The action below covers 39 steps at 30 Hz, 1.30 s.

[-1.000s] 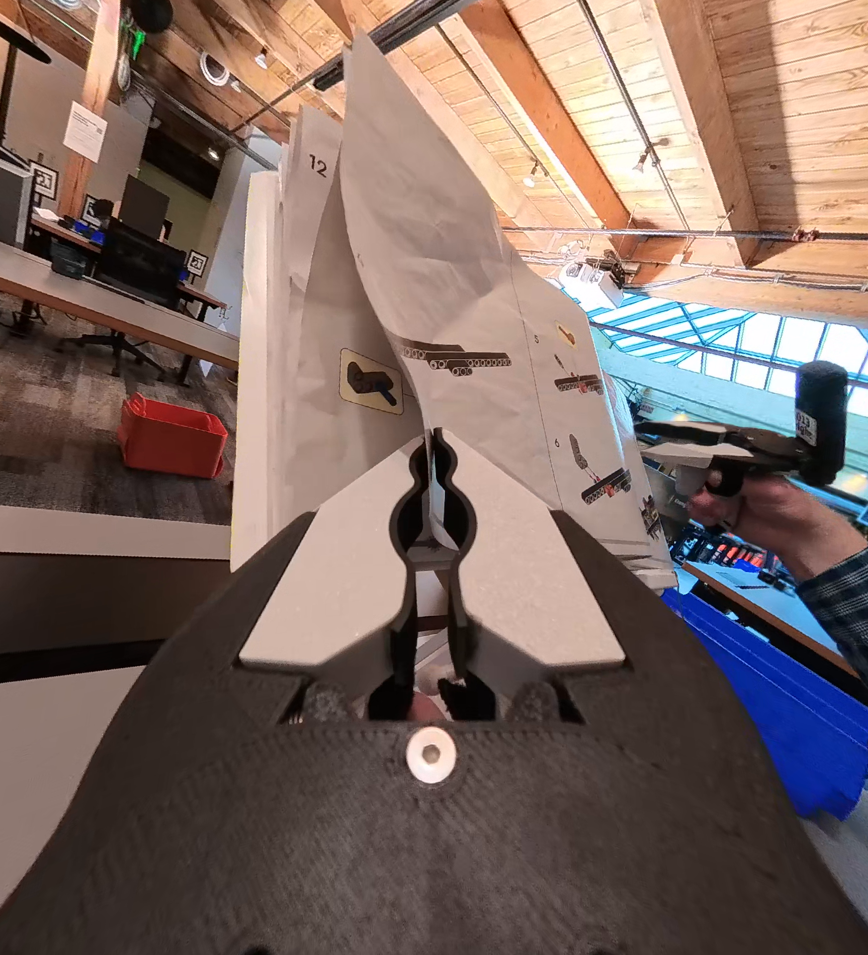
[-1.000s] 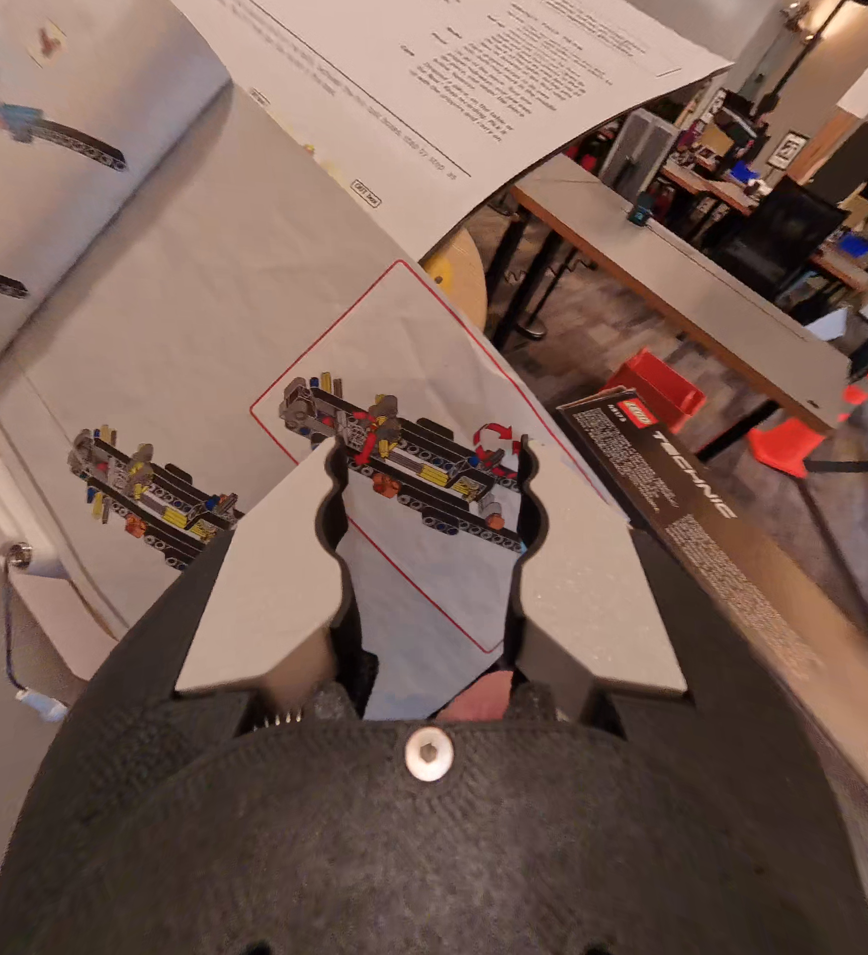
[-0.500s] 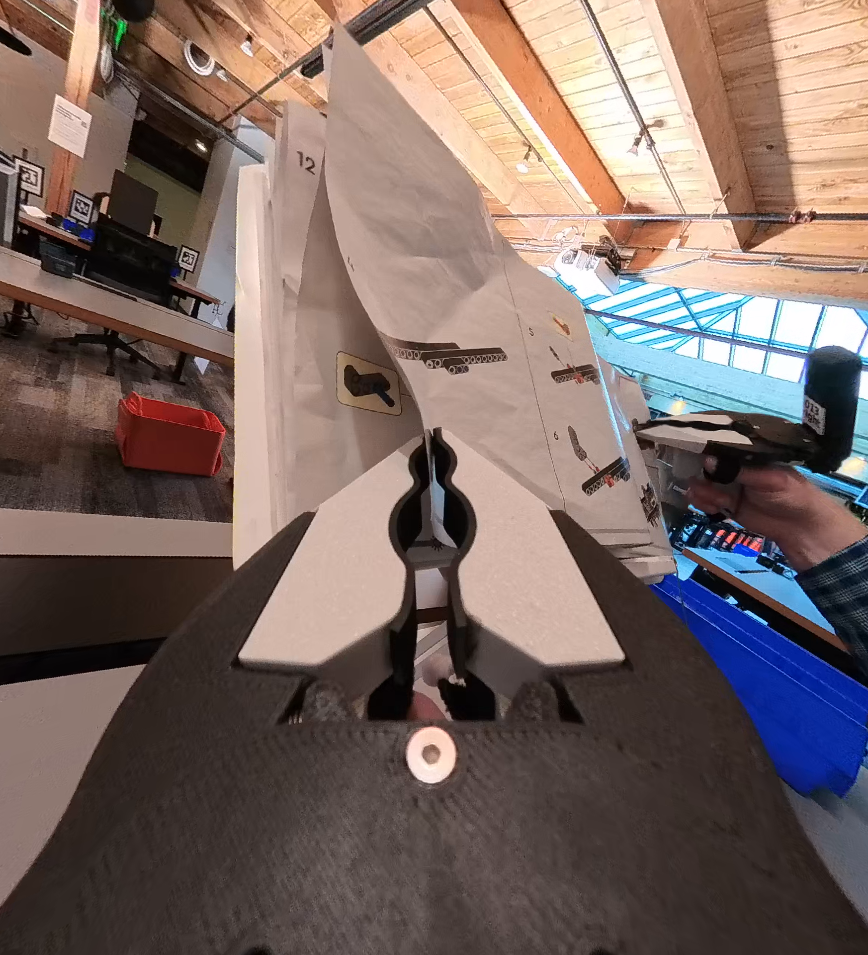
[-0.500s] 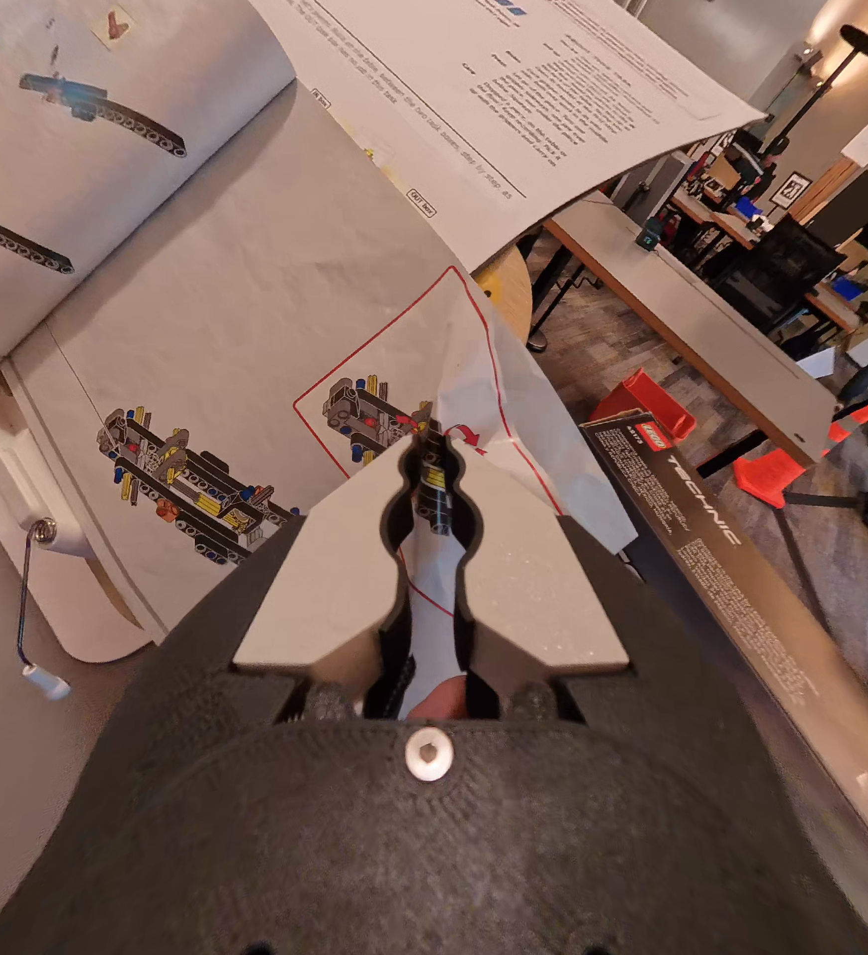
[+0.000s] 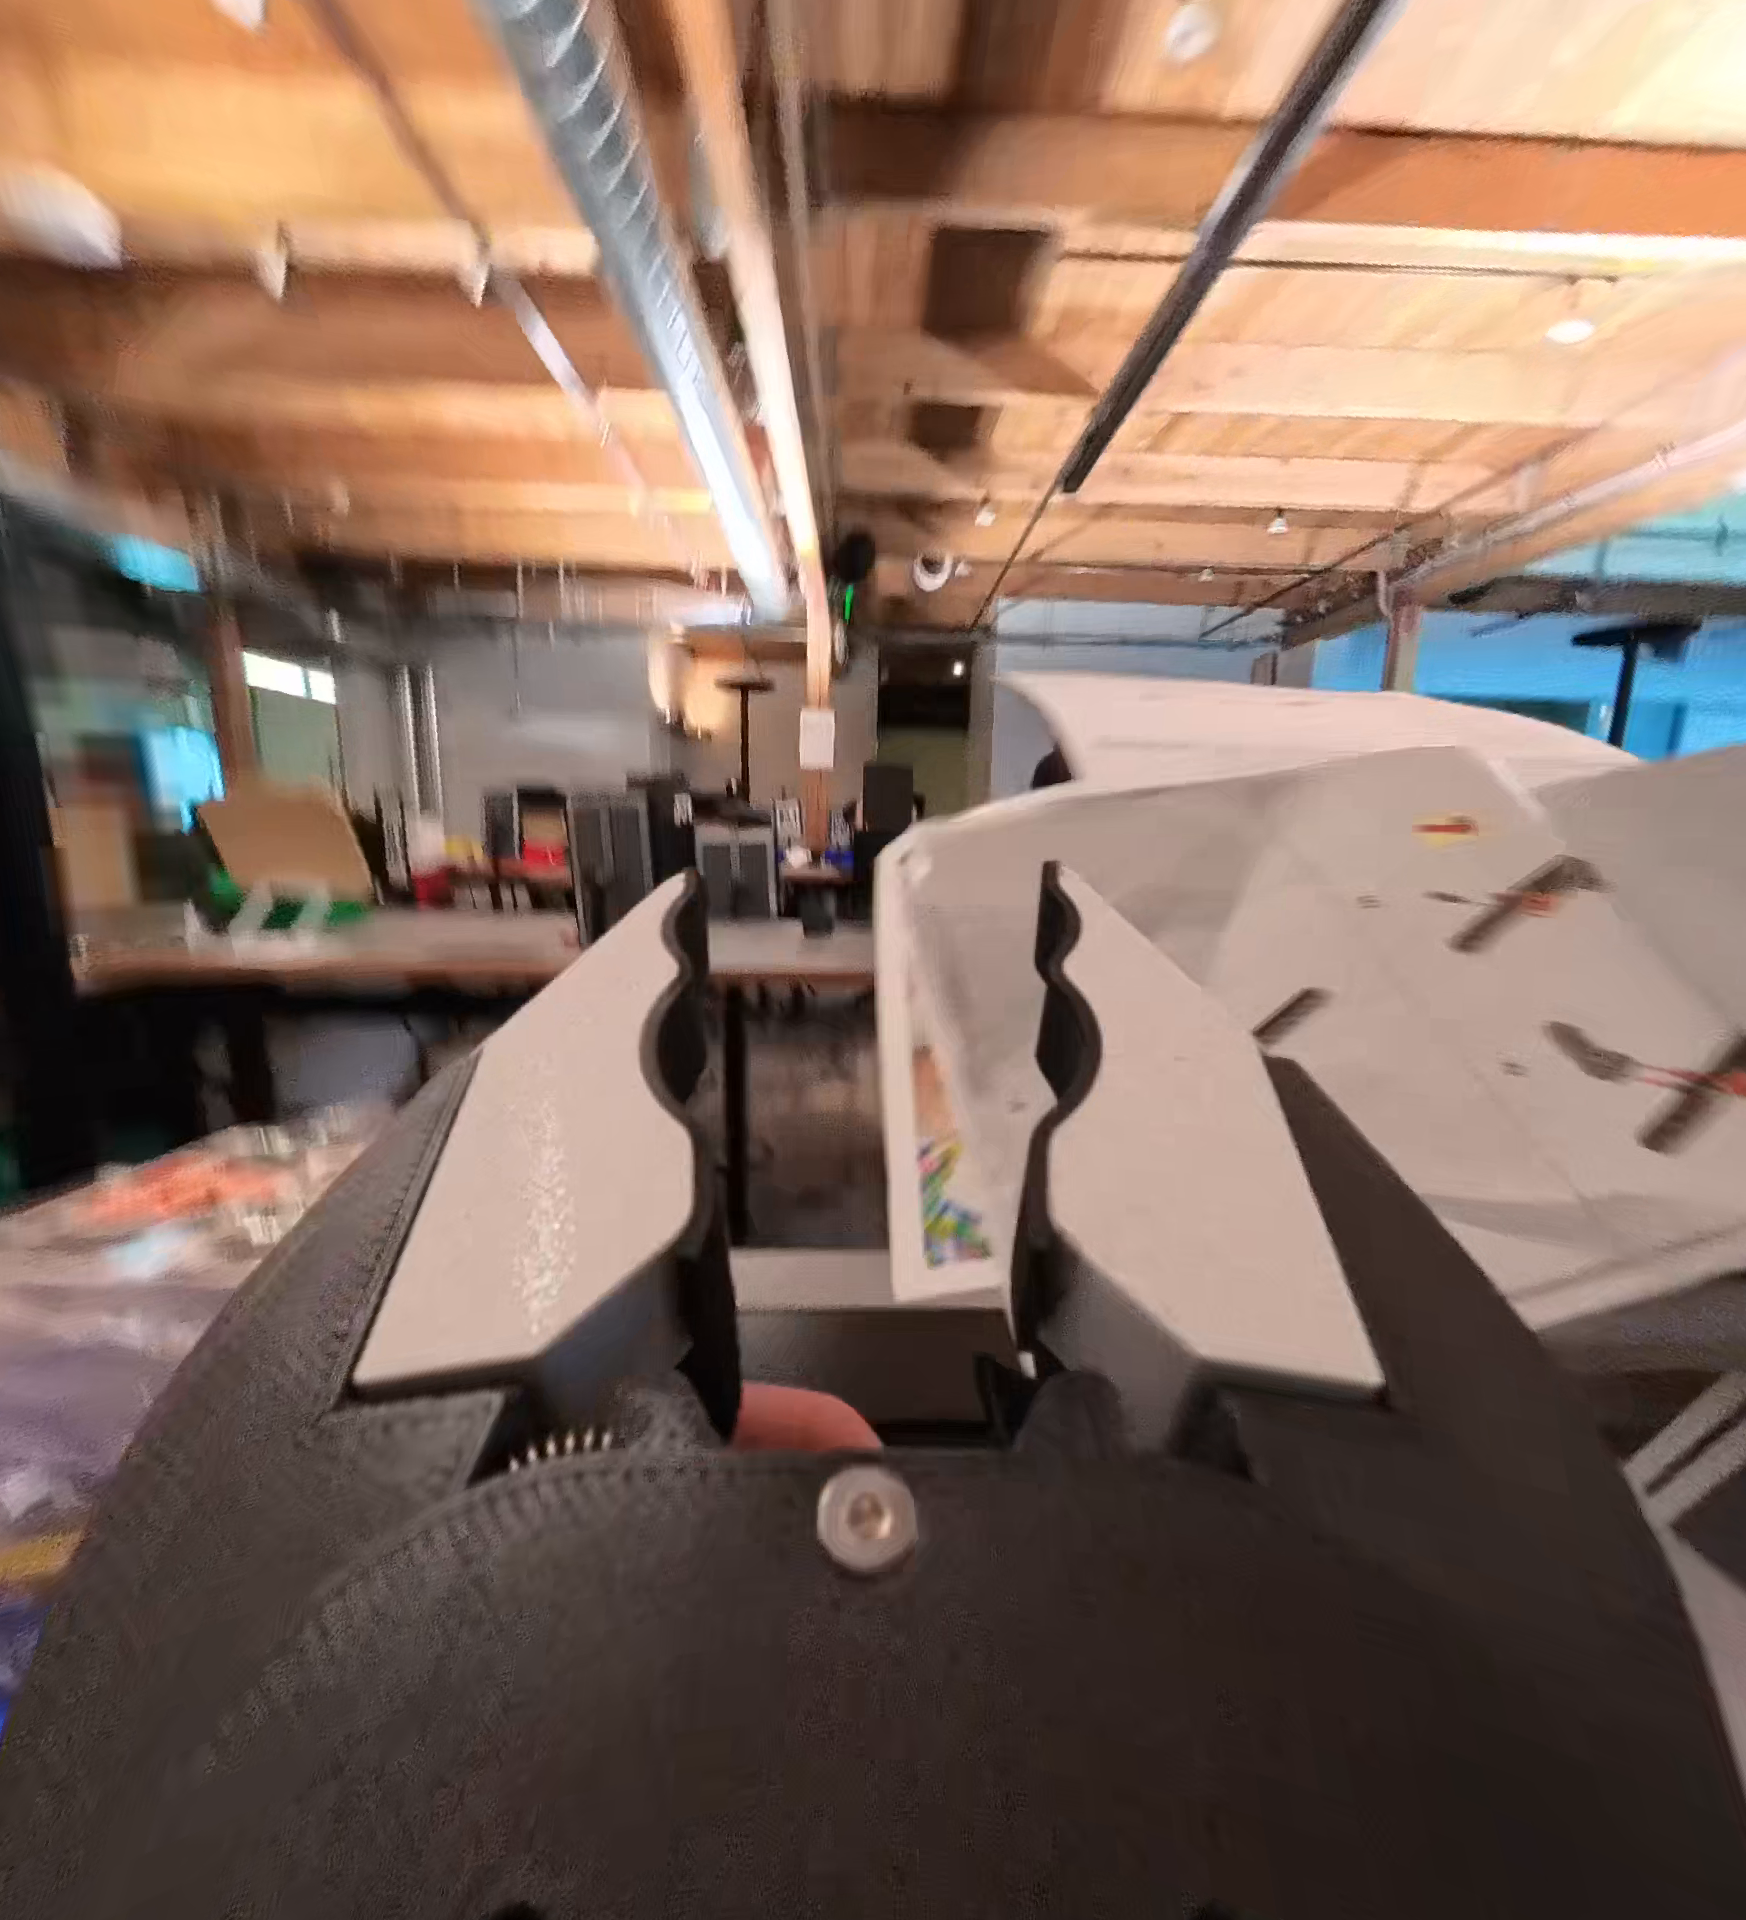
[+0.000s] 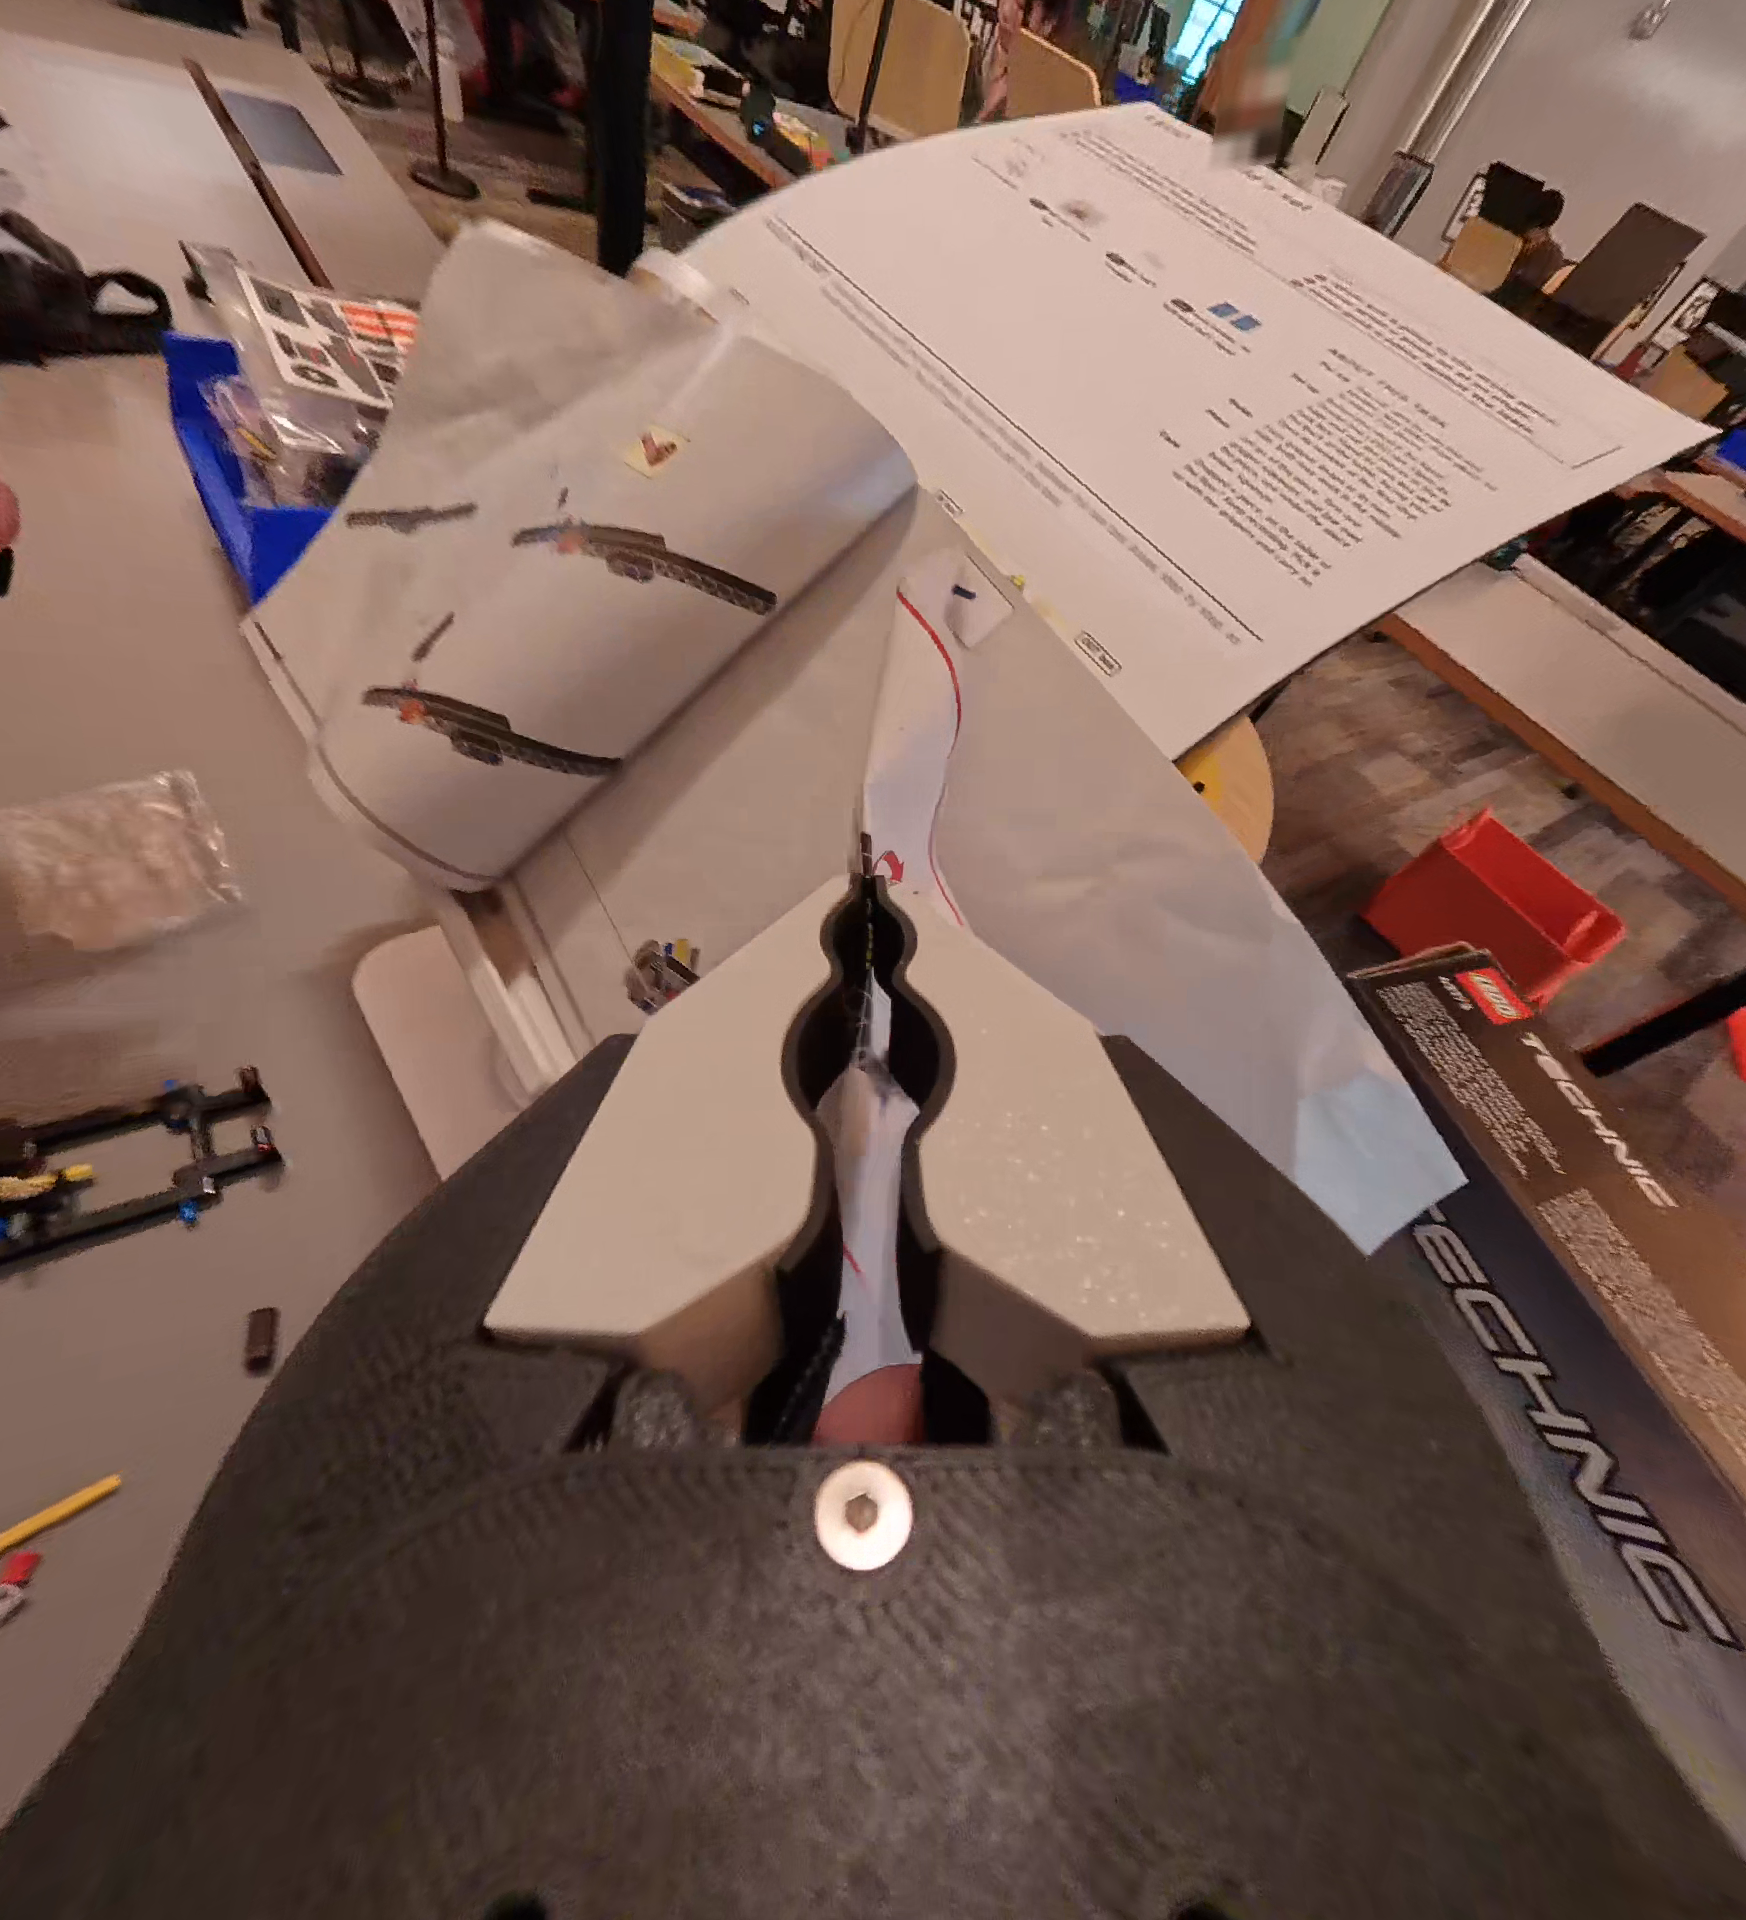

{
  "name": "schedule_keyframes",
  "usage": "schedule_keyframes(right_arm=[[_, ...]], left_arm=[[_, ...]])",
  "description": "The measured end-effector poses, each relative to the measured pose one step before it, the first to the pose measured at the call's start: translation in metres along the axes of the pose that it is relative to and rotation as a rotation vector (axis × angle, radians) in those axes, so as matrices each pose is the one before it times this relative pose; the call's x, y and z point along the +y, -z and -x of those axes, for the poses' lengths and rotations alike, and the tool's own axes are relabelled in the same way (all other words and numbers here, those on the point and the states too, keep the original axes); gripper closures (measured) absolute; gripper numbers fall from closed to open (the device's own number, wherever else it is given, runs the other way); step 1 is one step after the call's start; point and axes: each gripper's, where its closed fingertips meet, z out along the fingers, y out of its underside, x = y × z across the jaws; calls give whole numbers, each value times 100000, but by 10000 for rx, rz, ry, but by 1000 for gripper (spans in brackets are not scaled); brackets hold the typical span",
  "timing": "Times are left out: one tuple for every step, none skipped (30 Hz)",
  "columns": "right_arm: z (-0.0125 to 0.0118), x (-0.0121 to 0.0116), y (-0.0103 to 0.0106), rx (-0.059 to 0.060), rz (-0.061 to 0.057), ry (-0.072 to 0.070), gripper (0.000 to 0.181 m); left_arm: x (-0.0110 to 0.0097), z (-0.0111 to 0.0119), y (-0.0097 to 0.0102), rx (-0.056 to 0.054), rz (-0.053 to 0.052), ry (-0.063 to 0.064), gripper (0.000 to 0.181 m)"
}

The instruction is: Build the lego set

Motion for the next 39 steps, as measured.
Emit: schedule_keyframes(right_arm=[[299,-349,-25,-149,-74,-201,181],[286,-366,-64,-115,-74,-167,181],[286,-338,-114,-84,-48,-110,181],[374,-356,-140,-128,-63,-116,181],[384,-425,-163,-147,-90,-173,181],[381,-426,-198,-146,-94,-178,181],[296,-357,-203,-97,-47,-141,181],[223,-380,-184,-42,-70,-90,181],[257,-352,-169,-63,-51,-80,181],[325,-370,-162,-113,-87,-81,181],[288,-349,-139,-111,-82,-93,181],[205,-323,-120,-80,-71,-89,181],[238,-303,-105,-100,-66,-72,181],[293,-274,-112,-115,-54,-35,181],[298,-176,-173,-90,8,-7,181],[341,-118,-242,-84,36,71,181],[304,-112,-314,-64,32,53,181],[248,-336,-304,-39,-105,25,181],[323,-492,-207,-89,-184,92,181],[366,-636,-59,-101,-261,241,181],[294,-805,181,-40,-340,313,174],[76,-798,381,56,-364,260,167],[17,-714,430,16,-310,142,161],[-74,-752,549,17,-388,30,155],[-294,-512,635,119,-298,-59,152],[-505,-297,720,216,-215,-41,150],[-447,-354,795,212,-358,29,149],[-327,-201,729,152,-303,32,145],[-160,-123,655,19,-301,-91,145],[57,318,342,-132,-39,-101,145],[141,833,-98,-93,256,93,145],[313,1151,-547,-92,411,225,145],[500,1324,-924,-123,528,231,146],[636,1428,-1248,-128,622,380,149],[691,1238,-1477,-93,550,451,151],[754,985,-1635,-126,441,379,152],[702,785,-1732,-119,358,258,152],[569,670,-1723,-55,322,218,150],[537,554,-1628,-49,271,247,150]], left_arm=[[-1500,-2394,499,421,-311,-861,119],[-1101,-3014,279,653,-139,-610,117],[-681,-3680,36,877,-11,-482,113],[-304,-4050,-277,902,95,-599,107],[-94,-4179,-582,889,170,-693,98],[-131,-3968,-817,833,161,-705,89],[-356,-3370,-946,584,28,-731,85],[-536,-2725,-1011,362,-71,-647,82],[-555,-2066,-1031,187,-45,-556,81],[-517,-1345,-1027,-8,-27,-399,83],[-328,-1117,-1069,26,31,-234,85],[-109,-966,-1028,58,119,-220,85],[-41,-181,-841,-279,129,-178,90],[-31,321,-602,-371,52,53,108],[-166,691,-326,-373,-105,369,127],[-235,763,-167,-246,-116,400,146],[-208,830,-54,-209,-43,373,164],[-173,772,29,-128,-43,326,177],[-197,789,162,-144,-118,194,181],[-160,847,281,-170,-112,184,181],[-5,828,337,-99,-18,280,181],[-136,865,462,-32,-147,462,181],[-52,1013,457,-102,-96,477,181],[92,1112,411,-144,3,400,181],[-106,1092,464,-50,-141,475,181],[-82,1190,491,-46,-153,608,181],[409,1466,367,-229,149,631,181],[297,1305,348,-59,59,712,181],[1,1114,444,115,-163,736,181],[388,1580,404,-221,72,644,181],[657,1480,231,-159,213,580,181],[469,1180,224,80,65,704,181],[380,1166,245,99,0,717,181],[562,1512,217,-186,155,559,181],[493,1263,158,-64,98,512,181],[384,845,114,174,-1,538,181],[498,747,50,140,81,388,181],[623,795,-27,29,154,238,181],[523,526,-94,169,91,232,181]])
